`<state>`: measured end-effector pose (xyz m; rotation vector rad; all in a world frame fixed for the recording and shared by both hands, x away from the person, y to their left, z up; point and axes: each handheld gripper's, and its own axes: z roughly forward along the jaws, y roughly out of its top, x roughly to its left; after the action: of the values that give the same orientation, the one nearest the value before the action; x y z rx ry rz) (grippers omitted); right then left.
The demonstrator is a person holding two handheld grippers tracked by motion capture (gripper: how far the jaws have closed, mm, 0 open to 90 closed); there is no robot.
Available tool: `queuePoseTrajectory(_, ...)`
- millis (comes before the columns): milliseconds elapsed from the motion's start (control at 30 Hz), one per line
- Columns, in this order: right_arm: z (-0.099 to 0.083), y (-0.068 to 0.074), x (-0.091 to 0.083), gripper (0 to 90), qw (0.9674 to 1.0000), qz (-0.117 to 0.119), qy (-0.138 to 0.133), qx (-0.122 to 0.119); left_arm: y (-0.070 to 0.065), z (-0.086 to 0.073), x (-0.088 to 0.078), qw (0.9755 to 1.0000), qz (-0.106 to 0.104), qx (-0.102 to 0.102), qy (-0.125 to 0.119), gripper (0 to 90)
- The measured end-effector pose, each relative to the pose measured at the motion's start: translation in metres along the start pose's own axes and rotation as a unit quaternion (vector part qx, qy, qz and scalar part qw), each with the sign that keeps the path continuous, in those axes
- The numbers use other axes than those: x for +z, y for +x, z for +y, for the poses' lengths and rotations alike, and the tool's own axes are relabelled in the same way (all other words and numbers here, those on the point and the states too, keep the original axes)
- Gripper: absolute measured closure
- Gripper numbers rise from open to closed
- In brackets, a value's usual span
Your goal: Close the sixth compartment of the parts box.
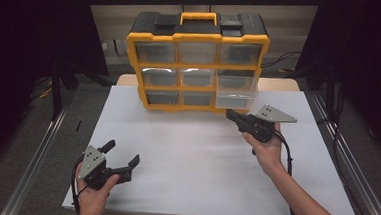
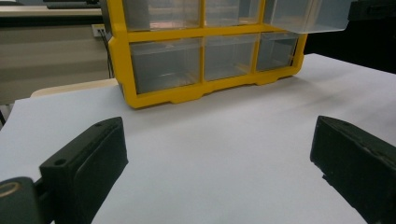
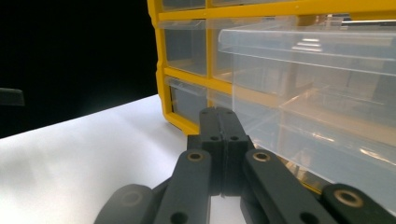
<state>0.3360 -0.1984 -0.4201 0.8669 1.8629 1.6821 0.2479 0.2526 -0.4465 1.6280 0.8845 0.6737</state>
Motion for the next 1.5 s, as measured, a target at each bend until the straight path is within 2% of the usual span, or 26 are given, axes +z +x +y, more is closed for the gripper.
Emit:
queuePoseTrajectory(67,-0.001,-0.003,0.0,90.0,1.0,-0.002,0.002,0.001,0.0,0.0,0.0,0.9999,0.005,0.01,0.002,3.9)
queuePoseTrajectory(167,-0.001,-0.007,0.0,90.0,0.9999,-0.013,0.001,0.002,-0.002,0.001,-0.001,0.9999,0.004,0.01,0.0,3.9)
queuePoseTrajectory(233,-0.001,-0.009,0.001,90.0,0.9999,-0.014,0.003,0.002,-0.002,0.001,-0.001,0.9998,0.007,0.018,0.004,3.9)
queuePoseTrajectory(300,-0.001,-0.011,0.002,90.0,0.9998,-0.018,0.0,0.0,-0.003,0.001,0.0,0.9998,0.007,0.015,-0.007,3.9)
queuePoseTrajectory(367,0.0,-0.012,0.004,90.0,0.9998,-0.021,0.001,0.0,-0.003,0.002,-0.001,0.9997,0.008,0.021,-0.002,3.9)
queuePoseTrajectory(400,0.0,-0.013,0.004,90.0,0.9998,-0.02,0.001,-0.002,-0.004,0.002,-0.001,0.9999,0.007,0.014,-0.002,3.9)
queuePoseTrajectory(467,0.001,-0.013,0.005,90.0,0.9998,-0.021,0.0,-0.005,-0.003,0.001,-0.002,0.9998,0.006,0.017,-0.004,3.9)
queuePoseTrajectory(500,0.001,-0.013,0.005,90.0,0.9997,-0.023,0.001,-0.005,-0.003,0.001,-0.001,0.9999,0.002,0.01,-0.004,3.9)
queuePoseTrajectory(633,0.002,-0.015,0.007,90.0,0.9997,-0.025,0.004,-0.005,-0.003,0.001,-0.001,0.9999,0.005,0.013,-0.006,3.9)
queuePoseTrajectory(700,0.002,-0.016,0.009,90.0,0.9996,-0.029,0.002,-0.004,-0.003,0.002,-0.002,0.9998,0.009,0.02,-0.002,3.9)
queuePoseTrajectory(1167,0.001,-0.021,0.015,90.0,0.9988,-0.048,0.001,-0.015,-0.003,0.001,-0.002,0.9999,0.007,0.014,-0.004,3.9)
queuePoseTrajectory(1500,0.004,-0.019,0.018,90.0,0.9988,-0.046,0.002,-0.017,0.0,0.001,-0.002,0.9999,0.007,0.012,-0.005,4.3)
